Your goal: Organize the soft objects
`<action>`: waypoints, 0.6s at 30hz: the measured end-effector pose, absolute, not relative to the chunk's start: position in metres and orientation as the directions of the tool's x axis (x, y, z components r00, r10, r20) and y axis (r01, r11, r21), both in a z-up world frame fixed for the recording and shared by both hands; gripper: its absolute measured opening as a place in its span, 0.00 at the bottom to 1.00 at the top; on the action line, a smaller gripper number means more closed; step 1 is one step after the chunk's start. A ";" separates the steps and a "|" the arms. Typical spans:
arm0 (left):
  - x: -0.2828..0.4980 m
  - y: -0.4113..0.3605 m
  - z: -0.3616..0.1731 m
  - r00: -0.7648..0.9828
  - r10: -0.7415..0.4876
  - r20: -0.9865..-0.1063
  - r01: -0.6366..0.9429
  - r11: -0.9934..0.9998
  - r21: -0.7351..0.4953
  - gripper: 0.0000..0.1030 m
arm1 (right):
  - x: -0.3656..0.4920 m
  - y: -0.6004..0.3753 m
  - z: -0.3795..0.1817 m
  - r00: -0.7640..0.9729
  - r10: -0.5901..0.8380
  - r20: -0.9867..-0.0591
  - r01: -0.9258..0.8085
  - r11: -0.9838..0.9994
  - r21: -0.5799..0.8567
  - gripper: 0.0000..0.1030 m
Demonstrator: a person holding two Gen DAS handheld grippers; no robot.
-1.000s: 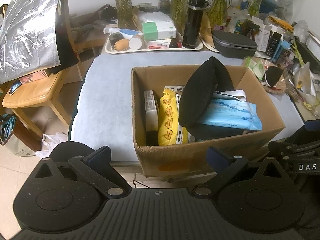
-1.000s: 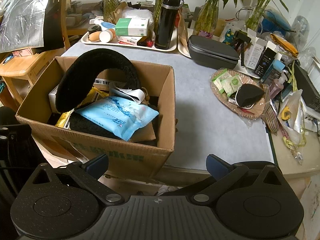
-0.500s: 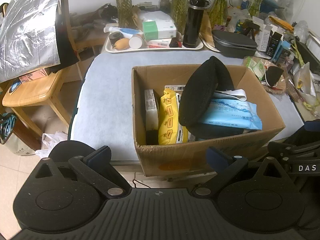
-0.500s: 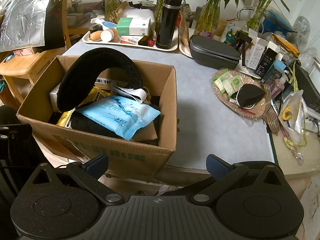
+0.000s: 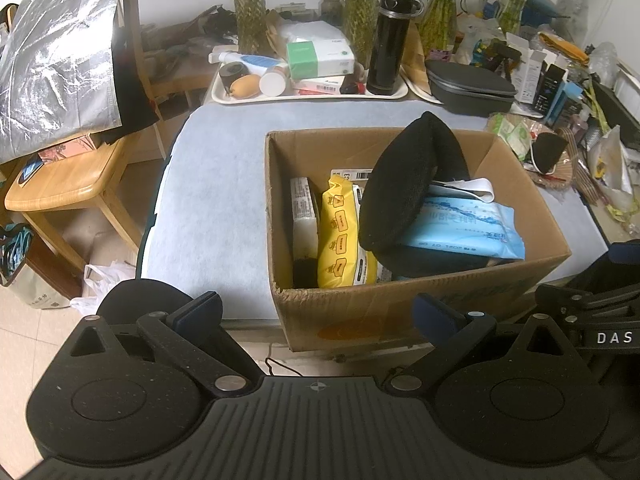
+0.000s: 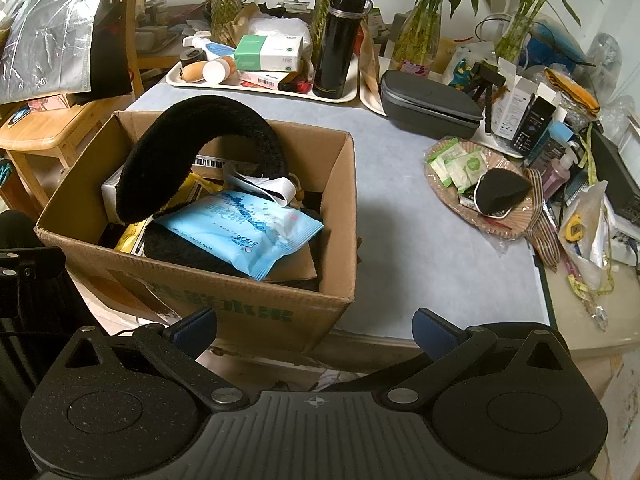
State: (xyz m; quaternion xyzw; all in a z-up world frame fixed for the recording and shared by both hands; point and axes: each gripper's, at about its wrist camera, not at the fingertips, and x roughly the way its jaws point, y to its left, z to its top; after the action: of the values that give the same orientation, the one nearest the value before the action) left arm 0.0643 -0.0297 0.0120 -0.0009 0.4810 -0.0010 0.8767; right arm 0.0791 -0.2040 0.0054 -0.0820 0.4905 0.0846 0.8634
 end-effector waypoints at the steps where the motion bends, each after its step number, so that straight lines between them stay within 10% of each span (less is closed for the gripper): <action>1: 0.064 -0.030 0.012 0.537 -0.003 -0.844 0.001 1.000 -0.003 1.00 | 0.079 -0.204 0.005 0.504 0.066 -0.861 -0.227 0.972 -0.058 1.00; 18: 0.062 -0.032 0.009 0.536 -0.002 -0.844 0.015 1.000 0.007 1.00 | 0.080 -0.208 0.004 0.505 0.074 -0.860 -0.235 0.971 -0.054 1.00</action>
State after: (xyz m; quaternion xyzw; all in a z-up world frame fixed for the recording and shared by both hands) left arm 0.0622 -0.0318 0.0086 0.0067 0.4816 -0.0048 0.8764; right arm 0.0796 -0.2081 0.0043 -0.0820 0.4893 0.0895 0.8636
